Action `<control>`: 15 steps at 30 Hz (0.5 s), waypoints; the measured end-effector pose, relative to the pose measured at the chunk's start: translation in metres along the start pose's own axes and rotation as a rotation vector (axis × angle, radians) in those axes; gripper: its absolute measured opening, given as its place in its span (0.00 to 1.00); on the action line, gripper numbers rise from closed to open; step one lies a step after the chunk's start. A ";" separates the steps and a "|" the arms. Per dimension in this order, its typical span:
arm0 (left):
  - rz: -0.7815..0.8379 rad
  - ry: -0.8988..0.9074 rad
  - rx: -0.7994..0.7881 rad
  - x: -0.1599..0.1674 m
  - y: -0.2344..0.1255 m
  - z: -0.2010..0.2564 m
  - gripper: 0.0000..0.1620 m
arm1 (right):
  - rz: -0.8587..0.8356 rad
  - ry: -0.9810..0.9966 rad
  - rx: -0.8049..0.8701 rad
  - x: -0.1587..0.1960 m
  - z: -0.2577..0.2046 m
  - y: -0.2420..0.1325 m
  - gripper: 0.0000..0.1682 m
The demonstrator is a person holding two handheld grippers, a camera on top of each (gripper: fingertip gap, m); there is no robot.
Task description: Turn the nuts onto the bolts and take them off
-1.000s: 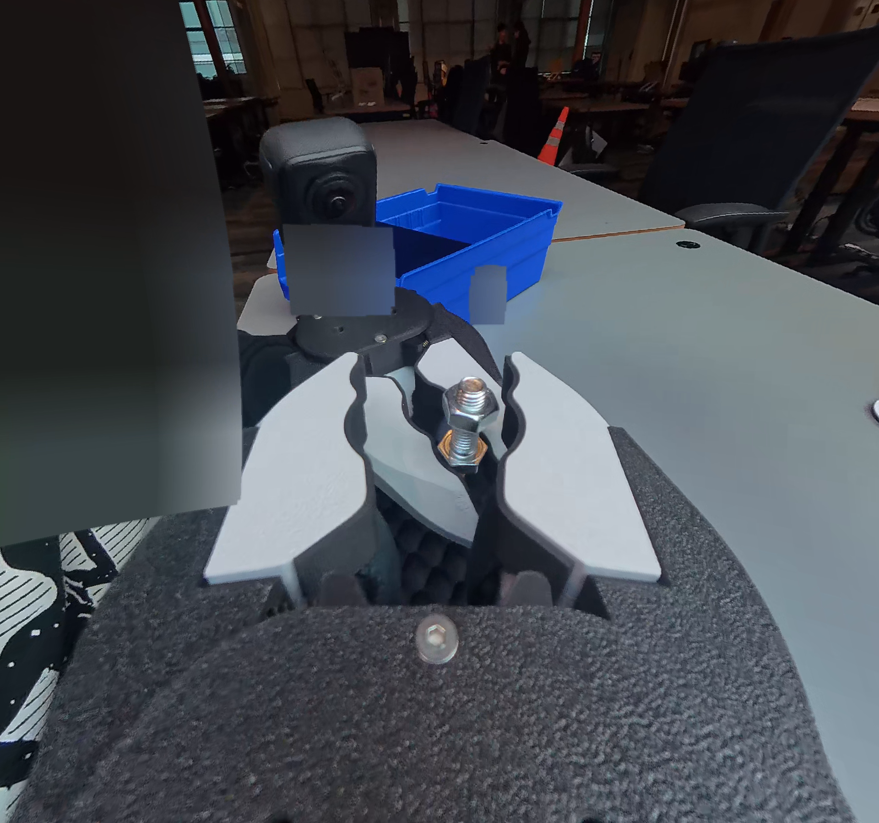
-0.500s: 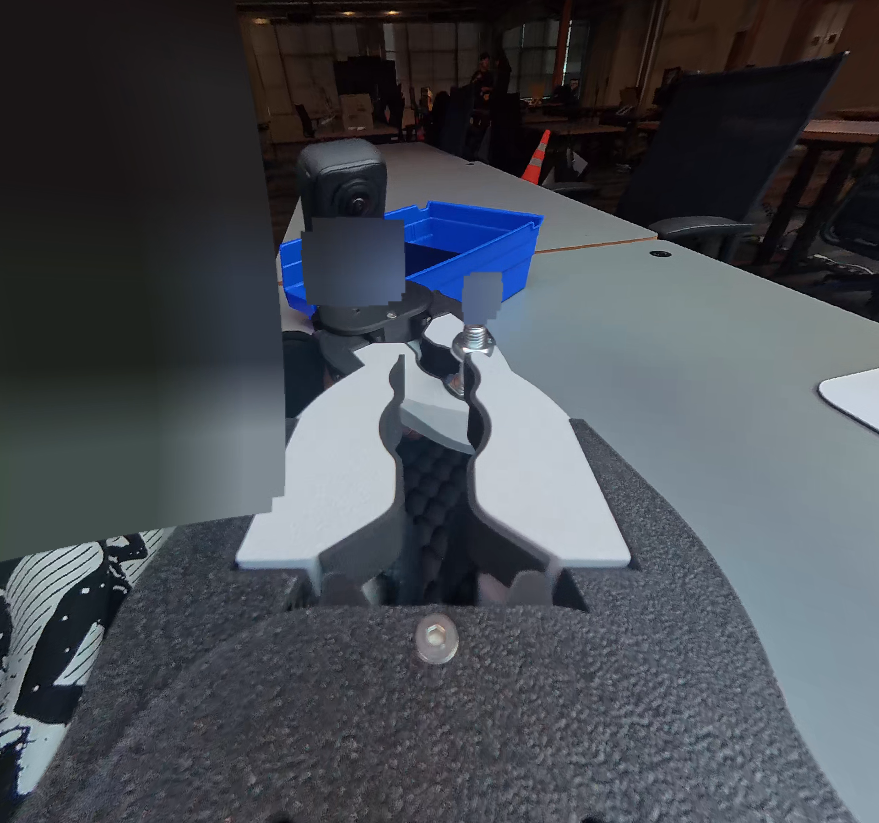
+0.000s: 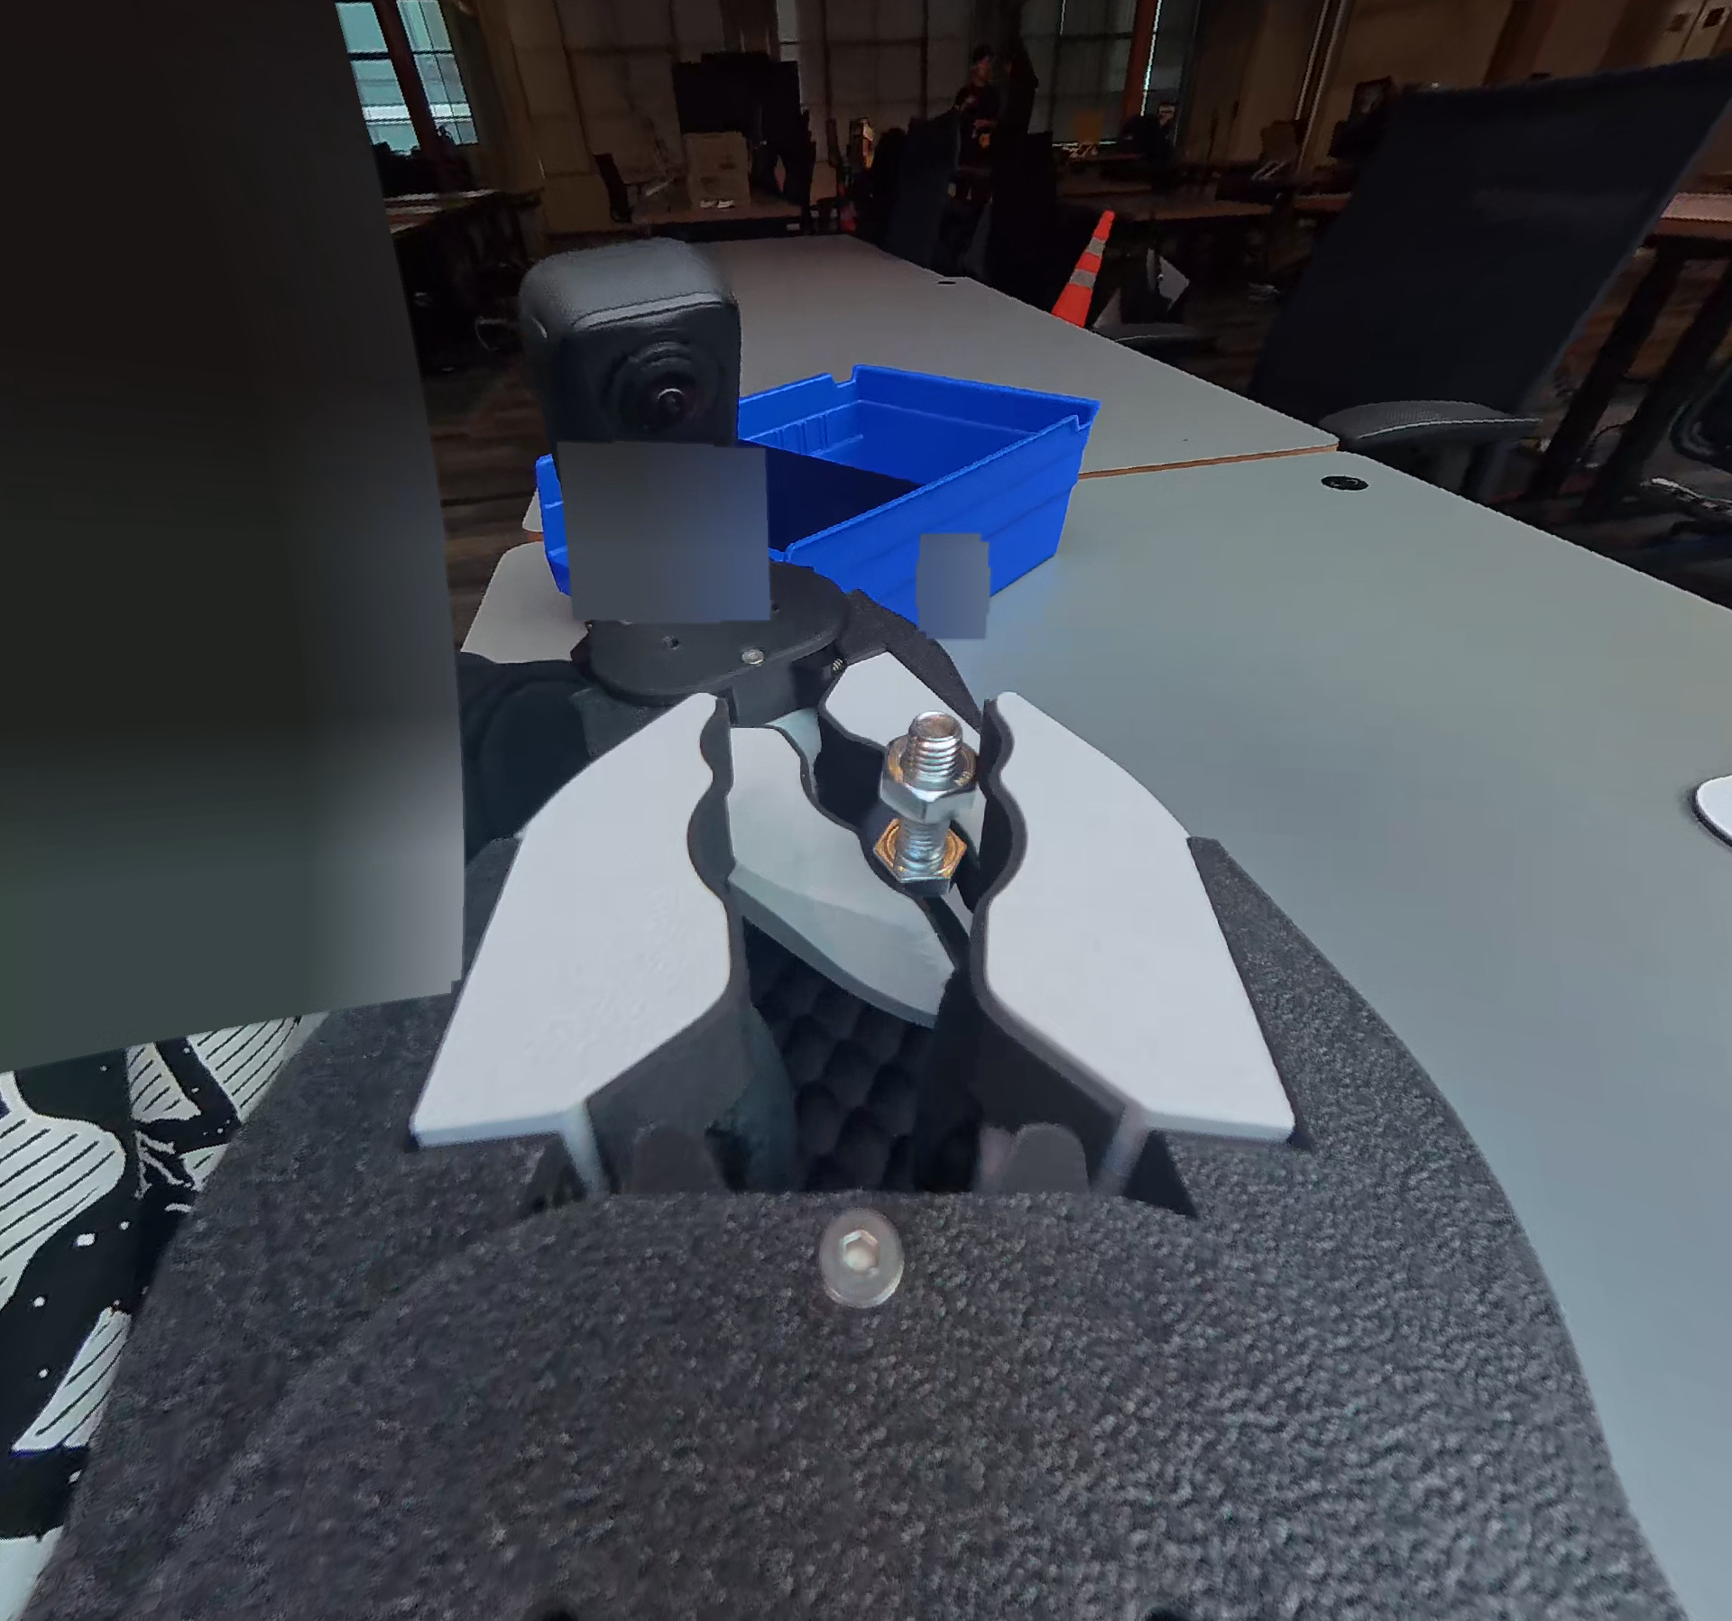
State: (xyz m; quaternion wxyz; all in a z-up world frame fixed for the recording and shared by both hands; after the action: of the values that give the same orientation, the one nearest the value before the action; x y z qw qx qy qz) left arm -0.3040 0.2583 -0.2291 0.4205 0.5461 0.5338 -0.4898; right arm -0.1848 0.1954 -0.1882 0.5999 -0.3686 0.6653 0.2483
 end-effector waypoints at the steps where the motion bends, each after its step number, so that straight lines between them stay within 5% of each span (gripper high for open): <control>1: -0.001 -0.001 -0.003 0.000 0.000 -0.001 0.09 | -0.005 0.000 0.009 0.000 -0.001 -0.003 0.31; 4: -0.007 -0.005 -0.015 0.001 -0.001 -0.002 0.08 | -0.039 0.008 0.023 0.000 -0.004 -0.018 0.29; 6: -0.009 -0.012 -0.022 0.001 -0.001 -0.002 0.09 | -0.087 -0.011 -0.009 -0.001 -0.006 -0.033 0.15; 9: -0.013 -0.014 -0.014 0.001 0.000 -0.002 0.08 | -0.186 -0.049 0.068 -0.018 0.000 -0.046 0.15; 15: -0.032 0.020 -0.015 0.000 0.001 0.001 0.08 | -0.442 -0.096 0.086 -0.049 0.002 -0.024 0.09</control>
State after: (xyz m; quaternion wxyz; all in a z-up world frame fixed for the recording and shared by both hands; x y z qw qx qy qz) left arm -0.3030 0.2571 -0.2297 0.4113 0.5395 0.5502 -0.4869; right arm -0.1642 0.1923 -0.1376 0.6860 -0.4670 0.5490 0.0995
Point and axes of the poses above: each gripper's, where its closed fingertips meet, y out along the fingers, x out of its underside, z = x × y across the jaws, the point moved 10 cm from there along -y, back along the fingers, and after that the axes turned 7 degrees about y, right-handed, at the moved point
